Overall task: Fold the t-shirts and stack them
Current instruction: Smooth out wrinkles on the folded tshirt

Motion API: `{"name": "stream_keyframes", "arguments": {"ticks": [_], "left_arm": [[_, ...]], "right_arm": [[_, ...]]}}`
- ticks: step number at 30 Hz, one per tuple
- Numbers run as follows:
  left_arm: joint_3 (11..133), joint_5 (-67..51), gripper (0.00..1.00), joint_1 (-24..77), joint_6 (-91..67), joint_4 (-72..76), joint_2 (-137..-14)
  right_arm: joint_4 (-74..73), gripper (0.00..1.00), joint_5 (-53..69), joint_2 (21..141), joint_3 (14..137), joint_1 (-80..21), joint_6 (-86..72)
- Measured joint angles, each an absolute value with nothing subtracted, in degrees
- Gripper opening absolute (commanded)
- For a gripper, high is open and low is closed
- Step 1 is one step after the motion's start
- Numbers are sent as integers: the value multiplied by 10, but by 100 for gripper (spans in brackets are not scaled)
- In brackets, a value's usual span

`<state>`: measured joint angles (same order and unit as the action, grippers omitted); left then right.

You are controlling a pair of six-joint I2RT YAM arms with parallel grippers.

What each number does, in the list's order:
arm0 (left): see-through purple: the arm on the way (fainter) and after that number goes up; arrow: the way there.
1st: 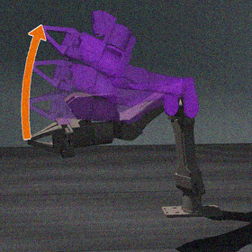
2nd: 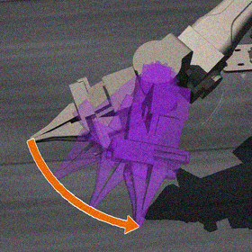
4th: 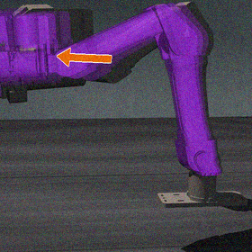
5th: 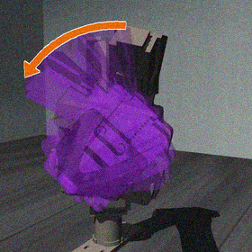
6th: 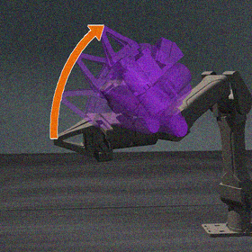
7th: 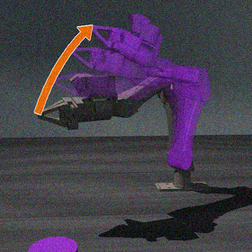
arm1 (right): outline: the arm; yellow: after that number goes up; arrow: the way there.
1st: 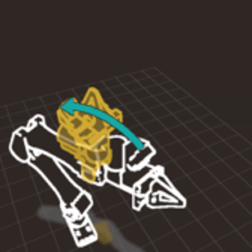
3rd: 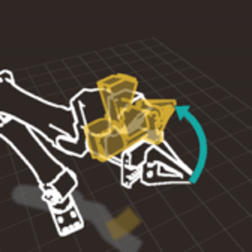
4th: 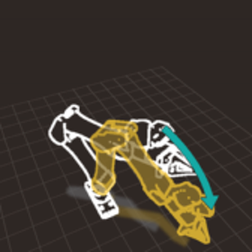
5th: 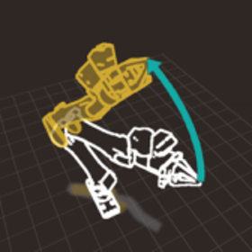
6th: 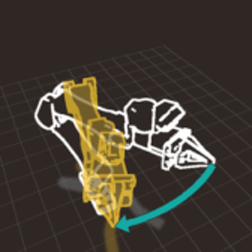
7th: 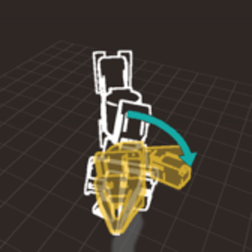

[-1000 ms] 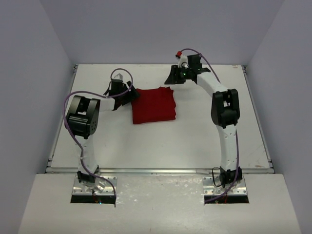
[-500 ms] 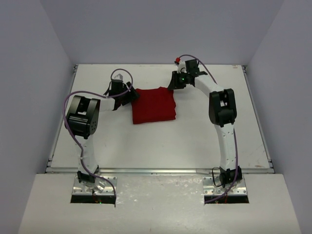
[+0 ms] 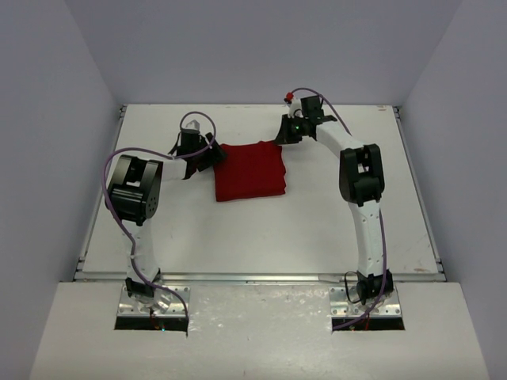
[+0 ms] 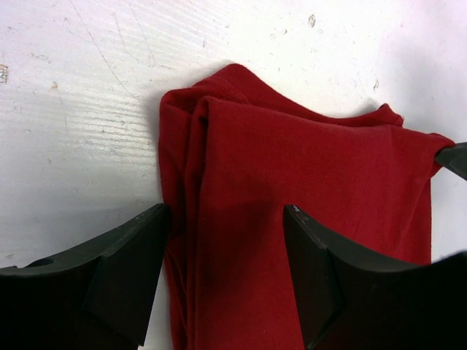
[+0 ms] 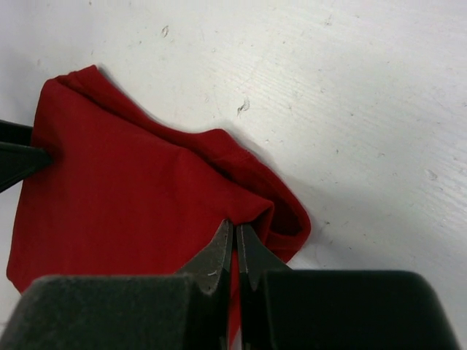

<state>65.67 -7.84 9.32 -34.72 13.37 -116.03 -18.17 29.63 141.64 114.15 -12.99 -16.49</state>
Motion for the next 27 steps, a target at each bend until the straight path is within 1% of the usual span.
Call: {"name": "stream_keyframes", "arguments": {"ticks": [3,4,5,6,19,21,22,23,25,26,27], "left_arm": [[657,-77,62,93,-347,133,-1160],[657,-77,62,93,-347,133,-1160],[657,-77,62,93,-347,133,-1160],[657,-77,62,93,-347,133,-1160],[644,-69,63,93,-349,117,-1142],[639,-65,72,93,-349,106,-1131],[638,-63,75,93,-348,102,-1124],[637,-60,78,93,-348,95,-1115],[637,-51,78,93,-348,84,-1096],[637,-47,78,93,-348,79,-1084],[637,-40,79,93,-347,71,-1071]], "right_arm": [[-180,3,282,1416,1144,-129,-167],[-181,5,277,1416,1144,-129,-167],[-182,10,274,1416,1144,-129,-167],[-183,11,271,1416,1144,-129,-167],[-198,10,239,1441,1151,-129,-167],[-200,16,239,1441,1154,-129,-168],[-201,24,241,1441,1155,-129,-169],[-202,35,242,1441,1156,-128,-170],[-203,36,245,1440,1156,-128,-173],[-204,39,247,1439,1156,-128,-175],[-209,45,248,1437,1156,-128,-176]]}}
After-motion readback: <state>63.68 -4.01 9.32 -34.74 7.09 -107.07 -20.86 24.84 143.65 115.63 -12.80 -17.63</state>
